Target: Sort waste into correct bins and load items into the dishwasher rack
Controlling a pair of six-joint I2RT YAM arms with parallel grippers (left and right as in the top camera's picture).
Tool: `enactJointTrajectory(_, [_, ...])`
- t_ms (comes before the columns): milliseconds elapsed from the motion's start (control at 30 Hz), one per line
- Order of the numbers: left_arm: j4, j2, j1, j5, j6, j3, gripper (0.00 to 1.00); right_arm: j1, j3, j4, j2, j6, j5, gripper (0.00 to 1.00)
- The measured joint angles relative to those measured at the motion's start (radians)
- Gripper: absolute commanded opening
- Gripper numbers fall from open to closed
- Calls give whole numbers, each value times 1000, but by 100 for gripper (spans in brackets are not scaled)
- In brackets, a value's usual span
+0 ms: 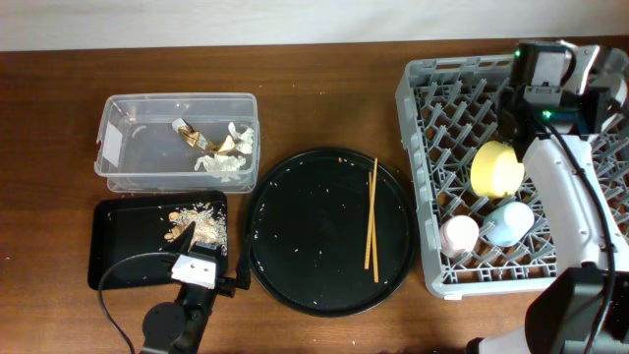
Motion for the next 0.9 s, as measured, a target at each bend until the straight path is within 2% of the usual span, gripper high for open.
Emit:
enactJointTrajectory(67, [0, 0, 0, 0, 0, 0, 99, 0, 0, 20, 1, -143, -55, 4])
enactJointTrajectory(300, [0, 0, 0, 0, 0, 0, 100, 0, 0, 0, 4, -413, -227, 4])
enactJointTrajectory(433, [0, 0, 0, 0, 0, 0, 99, 0, 5, 17, 3, -647, -308, 4])
enactJointTrajectory(600, [0, 0, 0, 0, 0, 0, 99, 0, 6, 56, 4, -865, -383, 4])
enactJointTrajectory(700, [0, 0, 0, 0, 0, 0, 99, 0, 6, 61, 5, -930, -411, 4])
enactJointTrajectory(900, [0, 0, 0, 0, 0, 0, 99, -35, 6, 85, 5, -950, -441, 4])
